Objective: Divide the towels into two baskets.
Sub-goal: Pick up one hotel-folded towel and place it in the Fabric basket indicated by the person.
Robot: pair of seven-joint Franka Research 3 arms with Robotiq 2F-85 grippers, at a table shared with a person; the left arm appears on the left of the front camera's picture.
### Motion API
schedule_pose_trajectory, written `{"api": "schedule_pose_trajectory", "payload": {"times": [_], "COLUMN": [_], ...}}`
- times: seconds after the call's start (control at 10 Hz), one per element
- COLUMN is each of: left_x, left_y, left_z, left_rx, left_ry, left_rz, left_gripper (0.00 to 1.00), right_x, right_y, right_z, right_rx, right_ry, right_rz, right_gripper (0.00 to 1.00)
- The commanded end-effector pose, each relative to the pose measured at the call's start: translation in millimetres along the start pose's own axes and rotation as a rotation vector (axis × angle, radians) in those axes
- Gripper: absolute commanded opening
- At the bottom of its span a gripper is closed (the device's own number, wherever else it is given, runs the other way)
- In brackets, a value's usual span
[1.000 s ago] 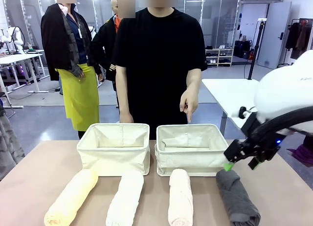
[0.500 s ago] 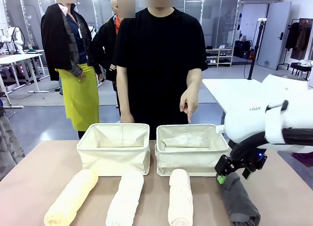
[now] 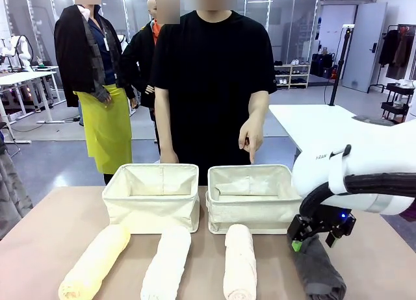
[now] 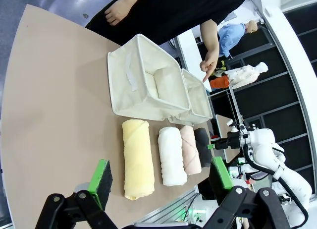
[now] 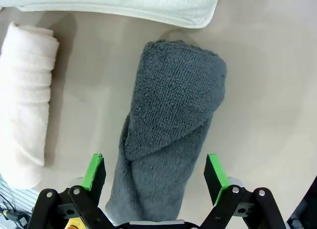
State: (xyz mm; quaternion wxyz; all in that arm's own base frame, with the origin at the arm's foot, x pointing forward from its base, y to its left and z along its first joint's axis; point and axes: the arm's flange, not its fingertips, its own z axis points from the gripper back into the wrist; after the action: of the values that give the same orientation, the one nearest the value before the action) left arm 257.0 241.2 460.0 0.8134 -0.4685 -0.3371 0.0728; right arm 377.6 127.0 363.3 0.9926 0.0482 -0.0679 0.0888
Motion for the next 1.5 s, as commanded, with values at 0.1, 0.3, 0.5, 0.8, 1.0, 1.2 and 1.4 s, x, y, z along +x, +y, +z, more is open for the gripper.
{"api": "schedule_pose_trajectory", "payload": {"times": [0.1,0.3,0.5,0.8,1.0,1.2,1.4], "left_x": [0.1,0.1,0.1,0.1,0.1,0.1,0.1], "left_y": [-0.8,-0.8,-0.8,-0.8,-0.8,-0.8,-0.8], "left_z": [2.3,2.3,2.3,2.3,2.3,2.3,2.3], "left_rx": [-0.013,-0.013,-0.013,-0.013,-0.013,-0.013,-0.013], "left_ry": [-0.006,-0.006,-0.006,-0.006,-0.006,-0.006,-0.006], "left_rz": [-0.006,-0.006,-0.006,-0.006,-0.006,-0.006,-0.006], "left_gripper": [1.0,1.0,1.0,1.0,1.0,1.0,1.0], "right_x": [-82.5,-88.0,-91.2,-88.8,-79.2,-54.1,-17.8], "right_y": [-11.7,-14.1,-14.4,-13.3,-11.8,-15.9,-13.1], "right_z": [-47.5,-60.7,-62.1,-54.7,-24.8,54.3,110.1], "right_rx": [-0.035,-0.024,-0.034,-0.034,0.0,0.131,0.221], "right_ry": [-0.015,-0.028,-0.036,-0.052,-0.068,-0.102,-0.132], "right_rz": [-0.055,-0.122,-0.121,-0.116,-0.087,0.105,0.221], "right_gripper": [1.0,1.0,0.89,0.58,0.41,0.41,0.41]}}
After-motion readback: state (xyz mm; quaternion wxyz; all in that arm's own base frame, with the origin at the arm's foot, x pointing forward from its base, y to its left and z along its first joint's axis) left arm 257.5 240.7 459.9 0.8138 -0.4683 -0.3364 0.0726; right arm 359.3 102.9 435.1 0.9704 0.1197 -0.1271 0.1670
